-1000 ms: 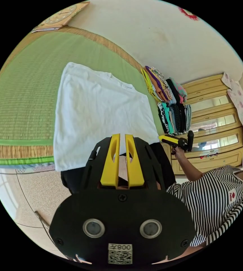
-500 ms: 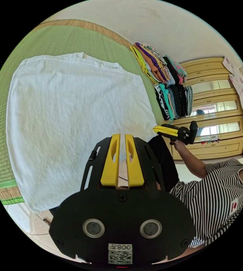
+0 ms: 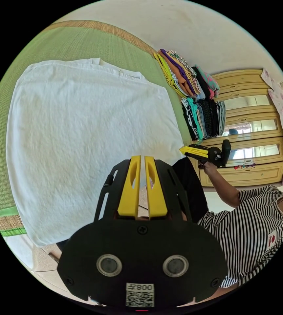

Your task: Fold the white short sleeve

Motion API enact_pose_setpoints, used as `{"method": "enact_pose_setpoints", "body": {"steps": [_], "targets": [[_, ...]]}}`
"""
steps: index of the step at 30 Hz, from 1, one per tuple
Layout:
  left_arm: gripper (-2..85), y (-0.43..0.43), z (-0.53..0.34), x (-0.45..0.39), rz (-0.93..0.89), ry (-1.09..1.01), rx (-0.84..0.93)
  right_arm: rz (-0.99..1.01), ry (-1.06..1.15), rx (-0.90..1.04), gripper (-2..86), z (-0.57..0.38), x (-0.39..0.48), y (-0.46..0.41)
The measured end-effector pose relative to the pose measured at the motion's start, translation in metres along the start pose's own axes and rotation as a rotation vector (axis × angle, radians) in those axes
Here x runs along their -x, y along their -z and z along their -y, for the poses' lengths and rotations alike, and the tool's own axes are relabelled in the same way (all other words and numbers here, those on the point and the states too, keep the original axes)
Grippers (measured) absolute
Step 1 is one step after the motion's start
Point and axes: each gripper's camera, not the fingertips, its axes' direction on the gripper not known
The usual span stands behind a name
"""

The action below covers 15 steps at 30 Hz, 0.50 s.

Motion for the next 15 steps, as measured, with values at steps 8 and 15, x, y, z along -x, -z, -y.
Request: {"method": "enact_pose_setpoints", "body": {"steps": [8, 15], "targets": [[1.3, -0.021, 0.012, 0.006, 0.032, 0.025, 0.015, 0.007, -0.013, 0.004, -0.2, 0.004, 0.005, 0.008], [0.8, -0.032, 0.021, 0.013, 0.032, 0.038, 0.008, 0.078, -0.149, -0.055, 0.0, -0.030, -0.016, 0.042]]}}
